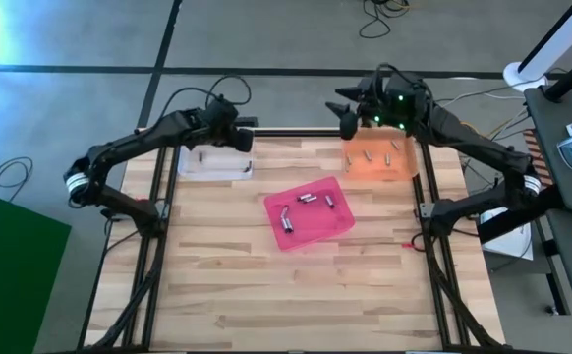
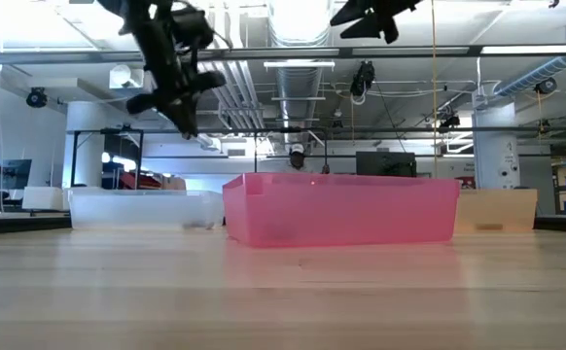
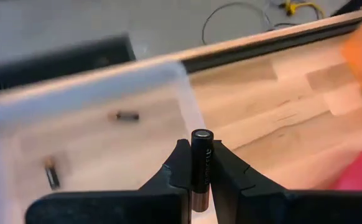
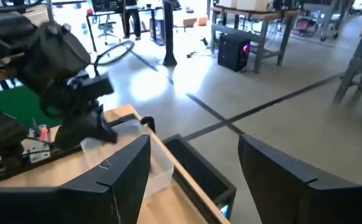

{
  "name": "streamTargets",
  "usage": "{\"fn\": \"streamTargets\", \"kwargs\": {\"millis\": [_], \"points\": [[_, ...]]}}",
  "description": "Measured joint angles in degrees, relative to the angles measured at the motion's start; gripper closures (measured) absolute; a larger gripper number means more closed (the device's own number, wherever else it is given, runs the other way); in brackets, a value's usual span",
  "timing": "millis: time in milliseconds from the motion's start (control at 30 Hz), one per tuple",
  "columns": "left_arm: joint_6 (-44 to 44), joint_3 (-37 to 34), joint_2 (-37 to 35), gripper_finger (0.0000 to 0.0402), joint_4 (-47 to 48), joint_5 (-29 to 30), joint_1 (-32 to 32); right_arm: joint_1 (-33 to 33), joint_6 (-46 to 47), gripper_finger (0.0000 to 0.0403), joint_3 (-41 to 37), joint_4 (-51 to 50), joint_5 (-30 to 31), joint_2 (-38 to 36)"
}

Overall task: Sort batteries
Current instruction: Put the black battery into the transparent bin

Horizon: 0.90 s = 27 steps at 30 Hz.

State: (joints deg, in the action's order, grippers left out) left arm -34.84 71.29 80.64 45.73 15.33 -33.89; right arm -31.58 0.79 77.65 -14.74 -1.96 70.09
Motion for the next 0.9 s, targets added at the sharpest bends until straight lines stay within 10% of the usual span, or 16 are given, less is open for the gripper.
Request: {"fn": "streamTargets", "kwargs": {"millis": [333,900], "points": [[-7.51,-8.18,0.04,0.0391,-1.35,-4.81,-5.61,-0.35,-7.82,0.0162,-0.02,6.71,0.41,3.23],[-5.01,-10.36,5.48,0.0391,-2.73,-6.89,-12.01,-0.71,6.73,0.0179,5.24,-5.52,0.68,6.90]]}}
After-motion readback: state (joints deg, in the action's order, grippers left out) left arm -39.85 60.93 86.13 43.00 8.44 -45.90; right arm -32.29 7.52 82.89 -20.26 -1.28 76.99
